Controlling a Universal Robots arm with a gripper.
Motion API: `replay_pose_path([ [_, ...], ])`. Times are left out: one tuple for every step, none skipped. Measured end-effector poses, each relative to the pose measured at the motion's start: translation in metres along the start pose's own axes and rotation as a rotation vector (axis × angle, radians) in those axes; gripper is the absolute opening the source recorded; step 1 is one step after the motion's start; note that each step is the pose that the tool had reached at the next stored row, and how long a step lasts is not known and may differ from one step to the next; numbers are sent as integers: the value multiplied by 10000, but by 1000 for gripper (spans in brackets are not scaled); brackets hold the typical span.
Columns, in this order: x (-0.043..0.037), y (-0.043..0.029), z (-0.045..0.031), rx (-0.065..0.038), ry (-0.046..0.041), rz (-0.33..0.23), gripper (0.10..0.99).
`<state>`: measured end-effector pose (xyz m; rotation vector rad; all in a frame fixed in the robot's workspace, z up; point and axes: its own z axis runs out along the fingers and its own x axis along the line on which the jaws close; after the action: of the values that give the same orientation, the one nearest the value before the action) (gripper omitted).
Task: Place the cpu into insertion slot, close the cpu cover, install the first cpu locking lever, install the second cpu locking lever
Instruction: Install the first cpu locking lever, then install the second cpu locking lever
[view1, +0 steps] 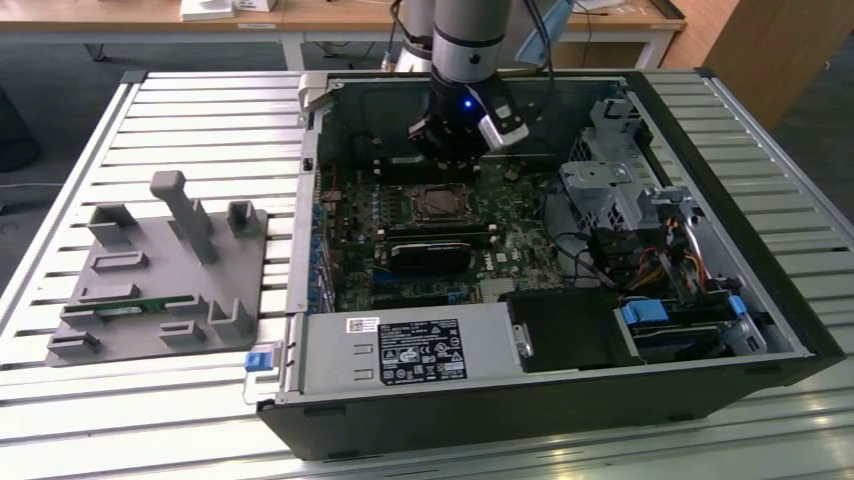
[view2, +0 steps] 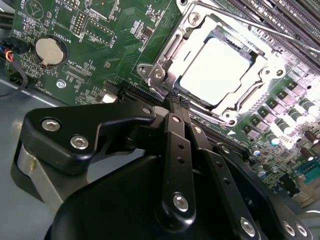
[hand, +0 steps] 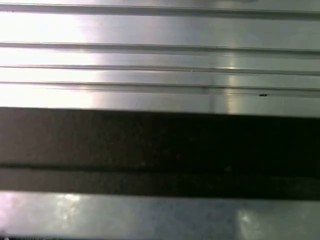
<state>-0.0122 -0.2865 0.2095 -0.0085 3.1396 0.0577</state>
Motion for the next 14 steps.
replay_pose_path([
  [-1, -2, 0, -1, 0, -1, 106],
  [-1, -4, 0, 1, 1, 0, 106],
  [-2, -6, 0, 1, 1, -1, 106],
  [-3, -8, 0, 0, 1, -1, 106],
  [-3, -10, 0, 0, 0, 0, 106],
  [-4, -11, 0, 0, 0, 0, 106],
  [-4, -13, -1, 1, 1, 0, 106],
  [-4, -15, -1, 1, 1, -1, 106],
  [-4, -18, -1, 0, 1, -1, 106],
  [-4, -21, -1, 1, 1, -1, 106],
  [-5, -25, -2, 1, 1, -1, 106],
  [-4, -30, -1, 0, 1, -1, 106],
  [-4, -34, -2, 0, 1, -1, 106],
  [-4, -40, -2, 0, 1, -1, 106],
])
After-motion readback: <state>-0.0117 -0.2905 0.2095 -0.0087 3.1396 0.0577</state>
